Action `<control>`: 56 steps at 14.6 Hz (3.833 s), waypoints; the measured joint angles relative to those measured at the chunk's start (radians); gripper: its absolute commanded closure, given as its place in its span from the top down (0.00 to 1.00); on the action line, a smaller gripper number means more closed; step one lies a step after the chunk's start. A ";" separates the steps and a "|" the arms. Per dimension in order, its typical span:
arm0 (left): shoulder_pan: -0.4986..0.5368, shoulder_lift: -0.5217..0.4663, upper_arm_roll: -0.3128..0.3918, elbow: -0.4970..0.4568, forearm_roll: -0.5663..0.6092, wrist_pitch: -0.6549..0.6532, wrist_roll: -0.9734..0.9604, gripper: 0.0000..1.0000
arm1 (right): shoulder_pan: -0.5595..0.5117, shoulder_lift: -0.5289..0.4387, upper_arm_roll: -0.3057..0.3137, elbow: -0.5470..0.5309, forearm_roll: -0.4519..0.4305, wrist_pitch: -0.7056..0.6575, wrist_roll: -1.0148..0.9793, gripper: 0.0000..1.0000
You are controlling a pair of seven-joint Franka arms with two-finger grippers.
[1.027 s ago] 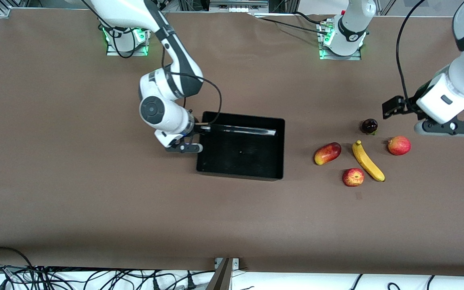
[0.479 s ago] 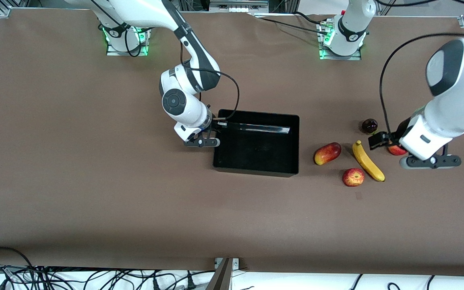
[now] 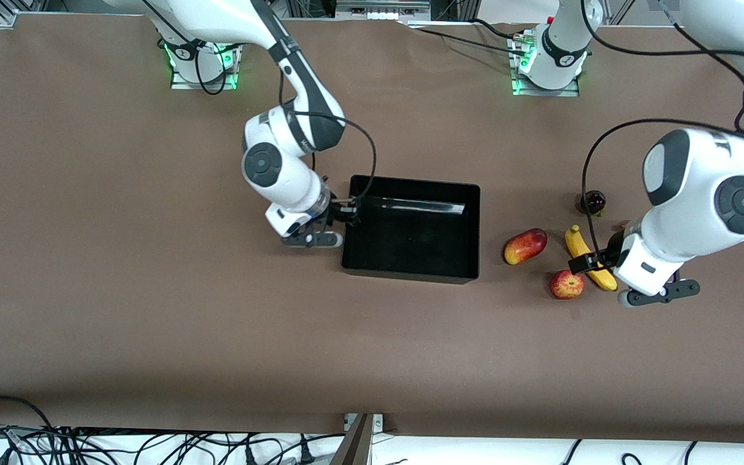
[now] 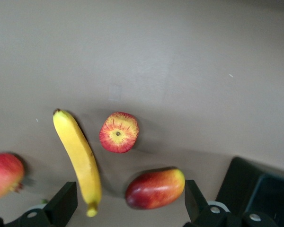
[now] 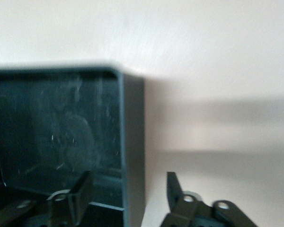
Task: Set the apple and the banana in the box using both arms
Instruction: 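Release the box with the right gripper while the left gripper lowers, then grasp the small red-yellow apple with the left gripper, then lift the apple and carry it over the black box with the left gripper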
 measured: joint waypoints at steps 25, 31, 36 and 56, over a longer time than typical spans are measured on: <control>0.005 0.218 0.048 -0.017 0.017 0.203 -0.882 1.00 | -0.627 -0.651 0.114 -0.001 -0.474 -0.714 -0.232 1.00; 0.005 0.231 0.049 -0.045 0.028 0.221 -0.884 1.00 | -0.622 -0.637 0.150 -0.013 -0.538 -0.704 -0.233 1.00; -0.001 0.245 0.048 -0.053 0.034 0.221 -0.885 0.93 | -0.621 -0.636 0.161 -0.011 -0.545 -0.701 -0.236 1.00; -0.137 0.137 -0.028 0.065 0.037 0.118 -0.762 0.01 | -0.603 -0.599 0.219 -0.002 -0.546 -0.686 -0.238 1.00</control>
